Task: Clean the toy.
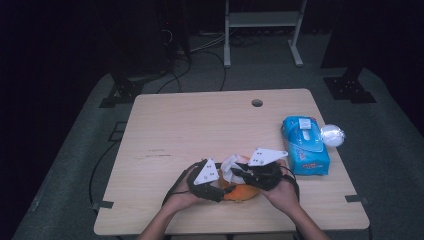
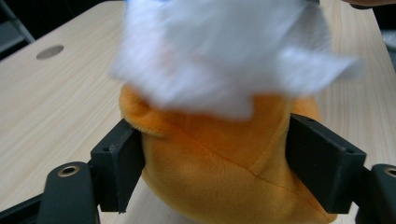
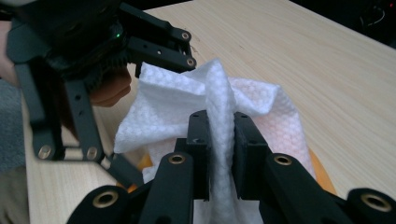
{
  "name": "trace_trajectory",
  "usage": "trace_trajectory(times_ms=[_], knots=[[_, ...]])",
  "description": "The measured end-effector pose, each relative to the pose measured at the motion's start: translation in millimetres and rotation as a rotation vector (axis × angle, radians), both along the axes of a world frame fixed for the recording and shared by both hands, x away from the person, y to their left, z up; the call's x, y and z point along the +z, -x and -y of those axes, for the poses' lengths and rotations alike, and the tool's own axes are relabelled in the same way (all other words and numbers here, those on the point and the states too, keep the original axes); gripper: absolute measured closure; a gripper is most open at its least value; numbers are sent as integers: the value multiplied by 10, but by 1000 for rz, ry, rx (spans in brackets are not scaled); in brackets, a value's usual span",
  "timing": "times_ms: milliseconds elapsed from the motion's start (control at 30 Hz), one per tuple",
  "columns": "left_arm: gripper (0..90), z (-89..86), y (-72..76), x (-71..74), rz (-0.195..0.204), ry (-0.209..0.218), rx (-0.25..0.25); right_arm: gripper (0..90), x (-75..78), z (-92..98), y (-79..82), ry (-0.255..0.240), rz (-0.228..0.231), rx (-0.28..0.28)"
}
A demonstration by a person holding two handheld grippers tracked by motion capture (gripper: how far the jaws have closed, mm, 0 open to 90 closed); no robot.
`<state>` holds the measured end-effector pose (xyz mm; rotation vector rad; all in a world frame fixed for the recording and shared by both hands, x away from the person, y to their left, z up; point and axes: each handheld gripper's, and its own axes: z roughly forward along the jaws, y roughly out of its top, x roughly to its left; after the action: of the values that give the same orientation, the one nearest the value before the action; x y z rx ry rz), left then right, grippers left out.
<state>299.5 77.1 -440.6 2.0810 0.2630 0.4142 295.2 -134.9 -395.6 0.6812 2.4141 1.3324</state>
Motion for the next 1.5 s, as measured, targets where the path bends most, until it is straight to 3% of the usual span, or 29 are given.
trace_trajectory(times_ms=[100, 233, 300, 467, 633, 800, 867, 933, 1000, 1067, 1167, 1267, 1433, 1500], knots=[[237, 3, 12, 2, 12, -2, -9, 781, 15, -14, -30, 5, 10, -12], [237, 31, 32, 6, 35, -2, -21, 783, 33, 114, -135, -1, 8, -78], [237, 51, 33, 6, 44, -8, -29, 786, 25, 176, -168, -27, -15, -80], [235, 60, 67, -4, 74, -25, -46, 784, 38, 66, -108, -18, 9, -42], [235, 40, 47, -17, 59, -9, -37, 784, -6, 157, -187, -13, -6, -80], [235, -1, -9, -52, 10, 14, -16, 788, -52, 289, -199, -5, -24, -110], [235, -20, -37, -56, -5, 4, 2, 789, -33, 282, -155, -1, -15, -89], [234, -50, -71, -65, -35, 20, 22, 789, -5, 228, -74, -15, -16, -28], [234, -83, -96, -77, -54, 27, 32, 787, 11, 136, 16, 17, 7, 13], [234, -101, -101, -89, -57, 35, 35, 786, -1, 92, 43, 62, 34, 10], [233, -100, -107, -94, -55, 39, 35, 786, -48, 193, -53, 41, 17, -42], [192, -104, -116, -62, -39, 48, 34, 785, -85, 323, -135, 5, -7, -104], [128, -124, -67, 57, 70, 95, 42, 785, -169, 344, -200, -6, -23, -127], [131, -99, -53, 29, 70, 72, 25, 782, -172, 341, -222, -7, -23, -136]])
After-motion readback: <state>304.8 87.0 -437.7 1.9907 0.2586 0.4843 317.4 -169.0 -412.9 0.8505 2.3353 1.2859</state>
